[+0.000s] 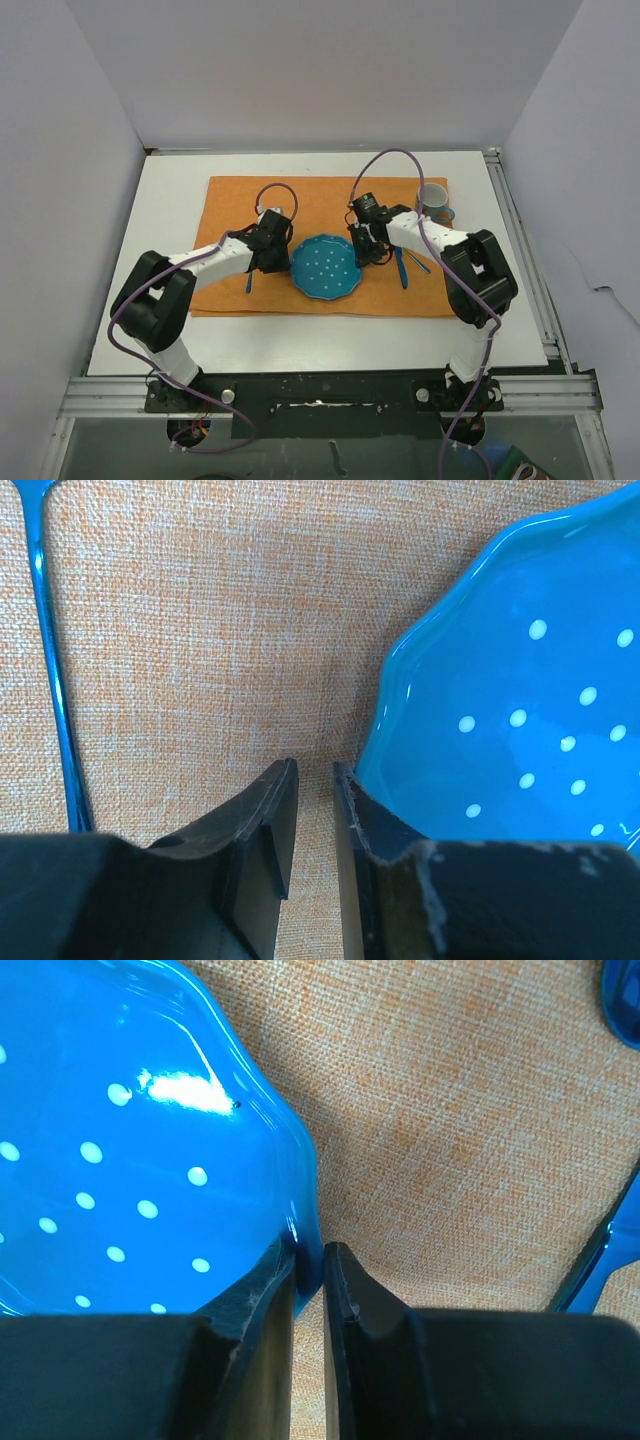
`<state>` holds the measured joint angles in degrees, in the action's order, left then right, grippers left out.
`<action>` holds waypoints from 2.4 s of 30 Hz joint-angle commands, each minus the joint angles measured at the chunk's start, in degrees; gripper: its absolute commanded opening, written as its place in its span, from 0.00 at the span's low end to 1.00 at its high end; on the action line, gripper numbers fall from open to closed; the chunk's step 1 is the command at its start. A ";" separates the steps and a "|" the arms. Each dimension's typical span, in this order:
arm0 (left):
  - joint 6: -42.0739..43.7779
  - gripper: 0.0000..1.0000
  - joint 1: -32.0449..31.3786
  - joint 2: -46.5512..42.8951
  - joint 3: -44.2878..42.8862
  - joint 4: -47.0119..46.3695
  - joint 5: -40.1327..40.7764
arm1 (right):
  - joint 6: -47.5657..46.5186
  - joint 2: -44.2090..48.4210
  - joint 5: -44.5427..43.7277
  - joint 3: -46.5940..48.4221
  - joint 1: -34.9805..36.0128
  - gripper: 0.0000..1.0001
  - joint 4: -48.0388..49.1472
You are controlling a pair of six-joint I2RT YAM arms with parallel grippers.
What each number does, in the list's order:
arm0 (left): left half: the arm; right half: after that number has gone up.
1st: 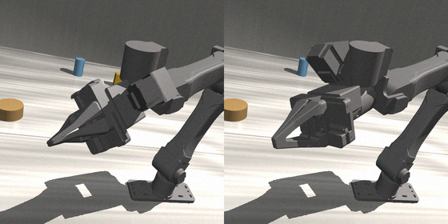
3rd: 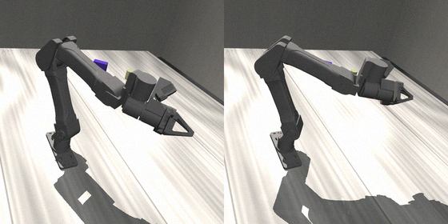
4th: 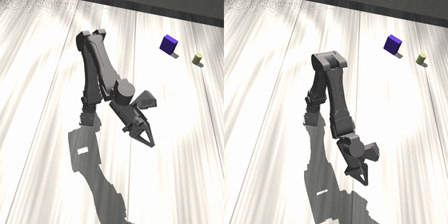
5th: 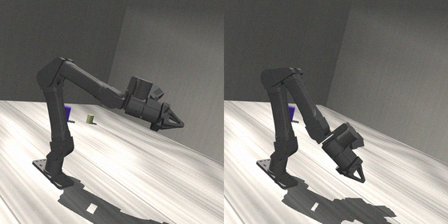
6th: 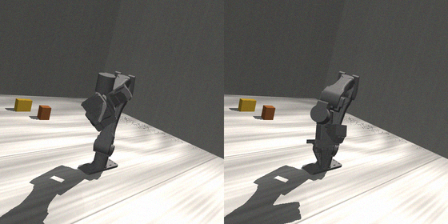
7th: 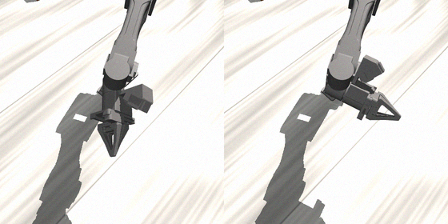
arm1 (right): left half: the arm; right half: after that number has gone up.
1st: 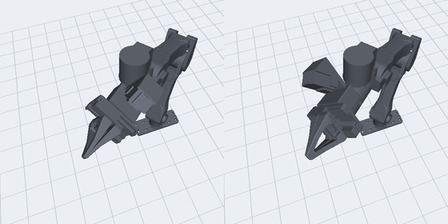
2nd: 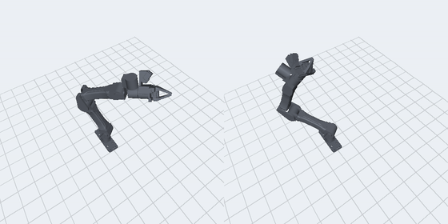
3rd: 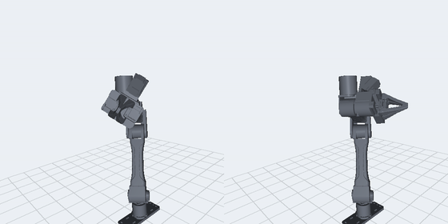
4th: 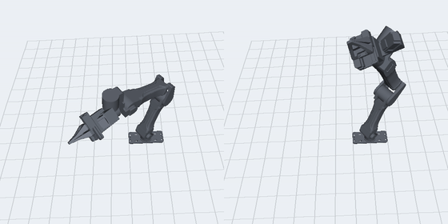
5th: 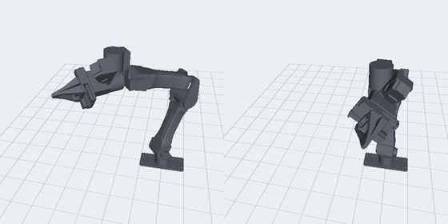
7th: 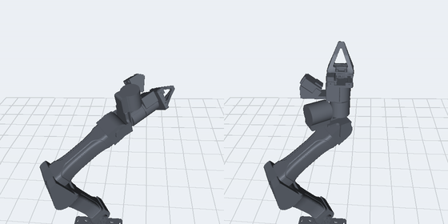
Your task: Set the dinner table for one person
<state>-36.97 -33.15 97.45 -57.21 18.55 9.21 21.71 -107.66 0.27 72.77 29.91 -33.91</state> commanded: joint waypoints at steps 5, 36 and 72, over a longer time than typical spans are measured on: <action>-0.89 0.21 -0.20 -0.05 -0.48 -4.01 -0.74 | -6.27 -1.37 0.61 2.46 1.77 0.00 6.39; 0.45 0.21 -0.58 3.02 -7.30 -4.34 0.30 | -8.45 -7.70 6.39 7.72 1.25 0.00 20.48; -0.21 0.21 -0.53 2.63 -4.40 -3.95 1.58 | -8.38 -17.01 12.84 24.90 0.59 0.54 18.47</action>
<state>-35.97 -32.97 100.97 -60.40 20.10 12.80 12.60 -127.31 8.75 97.45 29.63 -18.70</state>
